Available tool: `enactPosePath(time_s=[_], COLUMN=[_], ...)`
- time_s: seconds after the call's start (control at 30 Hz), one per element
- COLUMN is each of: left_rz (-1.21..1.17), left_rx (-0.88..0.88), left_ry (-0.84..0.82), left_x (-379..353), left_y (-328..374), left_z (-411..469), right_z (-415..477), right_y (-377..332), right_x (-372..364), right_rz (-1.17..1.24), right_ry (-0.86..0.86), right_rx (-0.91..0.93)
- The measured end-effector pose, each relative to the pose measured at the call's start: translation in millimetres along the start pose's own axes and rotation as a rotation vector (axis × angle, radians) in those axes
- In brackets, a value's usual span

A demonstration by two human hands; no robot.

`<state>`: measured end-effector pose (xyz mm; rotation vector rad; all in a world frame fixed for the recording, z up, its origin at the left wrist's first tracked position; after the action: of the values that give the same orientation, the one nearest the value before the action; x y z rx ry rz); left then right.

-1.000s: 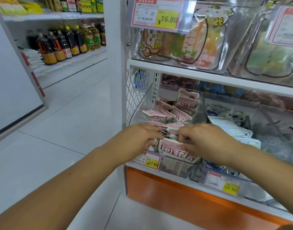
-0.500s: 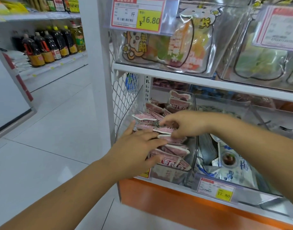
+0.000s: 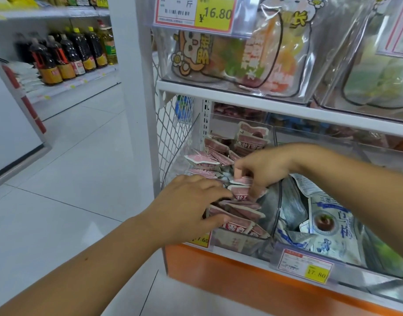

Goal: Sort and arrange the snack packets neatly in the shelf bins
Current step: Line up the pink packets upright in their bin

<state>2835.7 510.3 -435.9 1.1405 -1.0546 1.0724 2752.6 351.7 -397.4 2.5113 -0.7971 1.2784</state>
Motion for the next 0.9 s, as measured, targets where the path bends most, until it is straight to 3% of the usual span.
enactPosePath(time_s=[0.27,0.4,0.43,0.57,0.73,0.9], left_rz=[0.055,-0.01,-0.044,-0.118,-0.072,-0.119], left_rx=[0.005,0.005,0.013,-0.001,0.02,0.02], left_ry=[-0.115,-0.078,-0.062,-0.034,-0.107,-0.133], left_x=[-0.9,3.0,5.0,6.5,-7.0,-3.2], left_y=[2.7,1.2,1.1,7.9,11.6,8.1], left_z=[10.8,7.3,7.5,19.1,33.1,31.1], right_z=[16.2,-6.1,-13.4,-17.5,23.2,-0.4], right_y=[-13.1,-6.5,-3.5,15.8,9.3,18.4], right_x=[-3.3,5.2,11.9,39.4,12.8,32.7], right_rz=[0.005,0.15,0.164,-0.009,-0.301,-0.154], right_ry=[-0.077,-0.172,-0.116,0.372,0.443,0.478], right_rx=[-0.049,0.005,0.014,-0.102,-0.256,-0.23])
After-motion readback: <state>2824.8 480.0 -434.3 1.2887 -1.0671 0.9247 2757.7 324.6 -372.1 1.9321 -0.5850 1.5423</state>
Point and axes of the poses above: each hand's wrist, its own z-axis towards the middle knuckle, its own x-axis out of the back of the hand, y = z × x, the point moved 4 cm from there along z, towards the middle knuckle, and after that the axes turned 4 degrees about -x, right-handed, at the moved point
